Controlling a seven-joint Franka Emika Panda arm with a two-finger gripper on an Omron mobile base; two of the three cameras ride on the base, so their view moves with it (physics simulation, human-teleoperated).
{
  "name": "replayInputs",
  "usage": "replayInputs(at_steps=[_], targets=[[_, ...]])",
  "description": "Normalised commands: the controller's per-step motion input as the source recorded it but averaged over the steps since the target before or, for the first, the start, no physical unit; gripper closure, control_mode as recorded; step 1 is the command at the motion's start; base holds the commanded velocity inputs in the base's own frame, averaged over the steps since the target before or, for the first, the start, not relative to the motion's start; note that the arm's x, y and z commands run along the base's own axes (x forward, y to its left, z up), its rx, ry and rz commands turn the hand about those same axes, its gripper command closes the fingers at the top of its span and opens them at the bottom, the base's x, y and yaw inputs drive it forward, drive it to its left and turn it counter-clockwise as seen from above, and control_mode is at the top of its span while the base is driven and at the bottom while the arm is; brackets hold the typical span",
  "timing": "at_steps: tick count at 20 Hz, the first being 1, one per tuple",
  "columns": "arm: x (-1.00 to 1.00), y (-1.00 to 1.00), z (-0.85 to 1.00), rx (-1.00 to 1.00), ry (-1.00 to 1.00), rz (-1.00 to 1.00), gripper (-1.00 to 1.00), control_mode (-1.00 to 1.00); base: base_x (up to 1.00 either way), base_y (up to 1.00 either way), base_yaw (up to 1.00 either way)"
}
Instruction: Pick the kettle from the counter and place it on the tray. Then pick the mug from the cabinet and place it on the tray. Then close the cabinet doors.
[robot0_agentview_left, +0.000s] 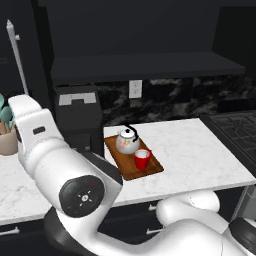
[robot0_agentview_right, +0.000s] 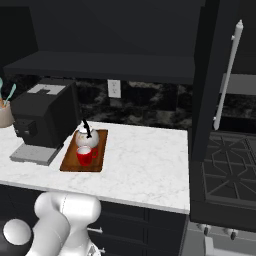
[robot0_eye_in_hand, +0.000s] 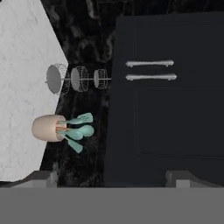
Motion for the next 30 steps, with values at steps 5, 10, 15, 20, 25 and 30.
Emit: replayInputs(at_steps=[5,10,15,20,25,30], targets=[[0.28,-0.74,0.06,0.00,0.02,-0.21,-1.00,-1.00,0.00,0.00,0.00],[0.38,-0.80,0.02,0.00,0.06,-0.19,-1.00,-1.00,0.00,0.00,0.00],[0.45,-0.79,0.00,0.00,0.05,-0.15,-1.00,-1.00,0.00,0.00,0.00],[0.46,-0.80,0.00,0.00,0.02,-0.16,-1.00,-1.00,0.00,0.00,0.00],[0.61,-0.71,0.00,0.00,0.00,-0.13,-1.00,-1.00,0.00,0.00,0.00],[0.74,-0.65,-0.03,0.00,0.03,-0.10,-1.00,-1.00,0.00,0.00,0.00]])
